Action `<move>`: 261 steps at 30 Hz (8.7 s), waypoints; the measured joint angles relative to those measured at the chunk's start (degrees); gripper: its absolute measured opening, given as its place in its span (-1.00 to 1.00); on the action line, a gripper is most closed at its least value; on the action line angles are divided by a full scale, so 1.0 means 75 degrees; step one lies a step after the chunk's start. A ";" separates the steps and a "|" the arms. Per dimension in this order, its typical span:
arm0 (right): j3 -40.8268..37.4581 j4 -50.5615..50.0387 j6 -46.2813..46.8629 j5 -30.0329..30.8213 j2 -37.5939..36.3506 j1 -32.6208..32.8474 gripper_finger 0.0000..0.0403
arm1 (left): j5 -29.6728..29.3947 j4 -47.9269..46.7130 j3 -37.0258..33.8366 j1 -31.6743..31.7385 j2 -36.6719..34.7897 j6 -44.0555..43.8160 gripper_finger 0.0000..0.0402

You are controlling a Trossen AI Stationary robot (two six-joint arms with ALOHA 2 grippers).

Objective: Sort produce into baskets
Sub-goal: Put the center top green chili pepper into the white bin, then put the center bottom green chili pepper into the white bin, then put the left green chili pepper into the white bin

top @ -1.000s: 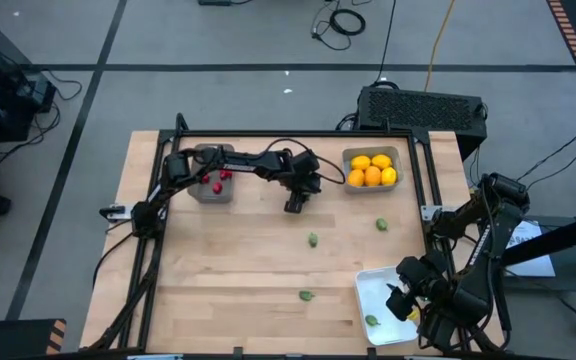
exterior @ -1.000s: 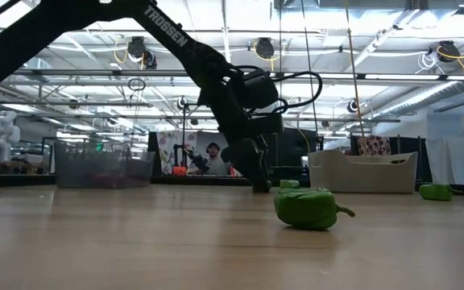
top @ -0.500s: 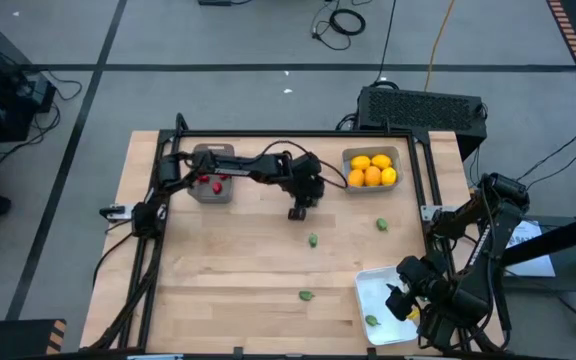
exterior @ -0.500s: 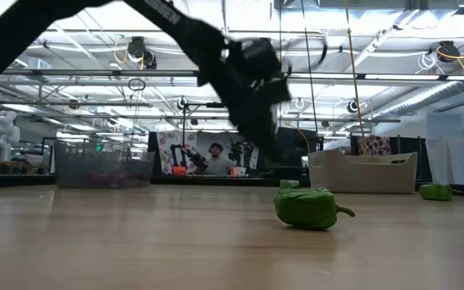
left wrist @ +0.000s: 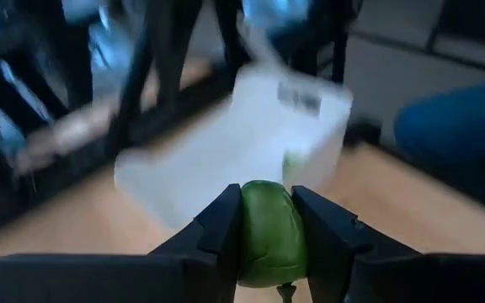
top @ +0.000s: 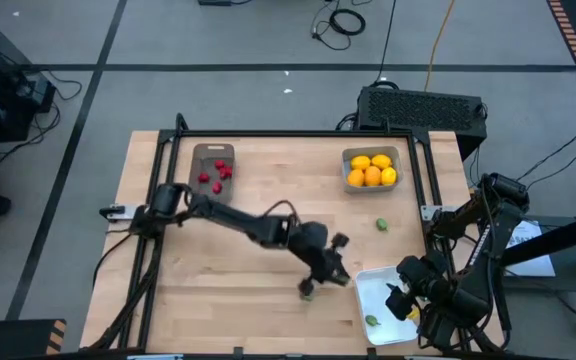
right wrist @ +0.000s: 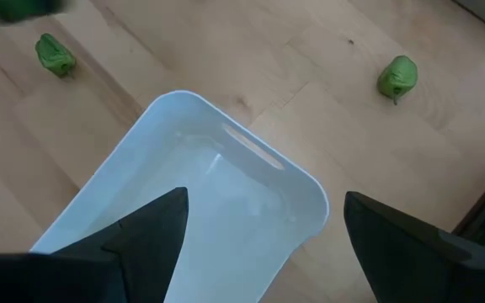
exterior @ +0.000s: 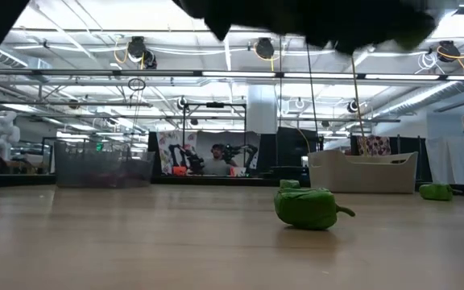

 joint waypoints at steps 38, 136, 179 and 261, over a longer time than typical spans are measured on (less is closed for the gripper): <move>0.0000 -0.0266 -0.0137 -0.0122 -0.0015 -0.0067 0.53 | -0.1310 0.1152 0.3249 -0.0638 0.3005 -0.1391 -0.09; -0.0003 0.3375 -0.1203 -0.0971 0.0903 0.0085 -0.98 | -0.3782 0.0246 -0.2282 -0.1789 -0.0073 -0.3446 -0.55; 0.0006 0.2449 -0.1401 -0.1020 0.0449 0.0044 -0.98 | -0.2226 0.1504 0.1860 -0.0648 0.1935 -0.2647 -0.56; -0.0003 0.2195 -0.1591 -0.0601 0.0455 0.0050 -0.98 | -0.7689 -0.2035 -0.1458 -0.0253 -0.0912 -0.5559 -0.17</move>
